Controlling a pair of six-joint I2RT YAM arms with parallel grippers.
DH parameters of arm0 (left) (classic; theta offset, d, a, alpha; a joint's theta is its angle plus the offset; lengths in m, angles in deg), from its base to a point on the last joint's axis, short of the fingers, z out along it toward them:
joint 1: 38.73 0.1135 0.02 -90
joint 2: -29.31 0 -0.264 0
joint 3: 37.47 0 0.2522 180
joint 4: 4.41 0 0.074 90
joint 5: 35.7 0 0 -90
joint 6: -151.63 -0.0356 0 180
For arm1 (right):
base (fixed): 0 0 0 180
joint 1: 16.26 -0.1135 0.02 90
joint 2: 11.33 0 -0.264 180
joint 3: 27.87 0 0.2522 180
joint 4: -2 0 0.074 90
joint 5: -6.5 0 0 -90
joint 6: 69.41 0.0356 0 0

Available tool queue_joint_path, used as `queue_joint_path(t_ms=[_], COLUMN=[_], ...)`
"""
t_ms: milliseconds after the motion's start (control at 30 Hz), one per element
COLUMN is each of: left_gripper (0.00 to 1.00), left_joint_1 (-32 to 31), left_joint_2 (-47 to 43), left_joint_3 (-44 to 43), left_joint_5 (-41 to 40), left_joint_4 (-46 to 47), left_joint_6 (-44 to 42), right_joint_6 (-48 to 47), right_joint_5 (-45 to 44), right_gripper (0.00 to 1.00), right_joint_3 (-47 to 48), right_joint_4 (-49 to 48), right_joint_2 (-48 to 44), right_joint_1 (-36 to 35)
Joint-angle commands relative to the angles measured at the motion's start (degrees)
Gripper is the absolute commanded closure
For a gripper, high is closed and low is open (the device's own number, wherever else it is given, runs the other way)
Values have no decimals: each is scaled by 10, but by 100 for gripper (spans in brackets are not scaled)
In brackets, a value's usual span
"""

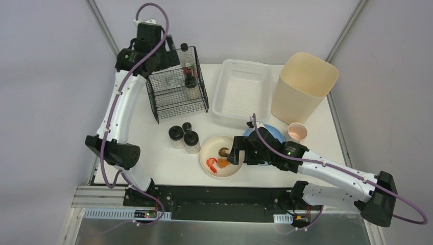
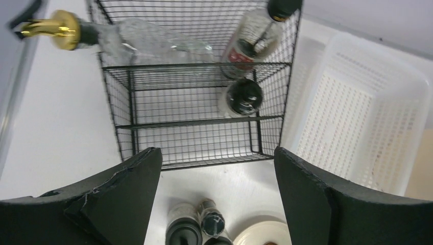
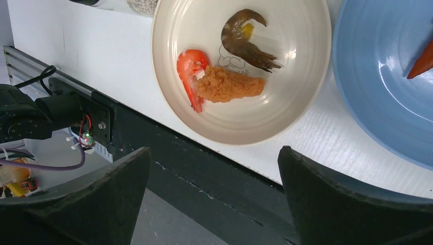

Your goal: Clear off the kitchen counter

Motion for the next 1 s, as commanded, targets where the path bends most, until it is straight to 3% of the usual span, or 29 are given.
queue_joint_path(t_ms=[0, 400, 967], left_gripper=[17, 18, 20], left_joint_1=[40, 195, 249], left_joint_2=[-49, -61, 36], left_joint_3=[23, 37, 30], left_joint_5=[-1, 74, 61], left_joint_4=[-16, -15, 15], left_joint_6=[13, 65, 93], right_joint_6=[-11, -18, -17], right_joint_5=[2, 7, 8], right_gripper=[1, 1, 1], right_joint_3=[21, 11, -5], right_joint_4=[-23, -41, -40], right_joint_2=[3, -2, -25], right_joint_1=[-3, -4, -4])
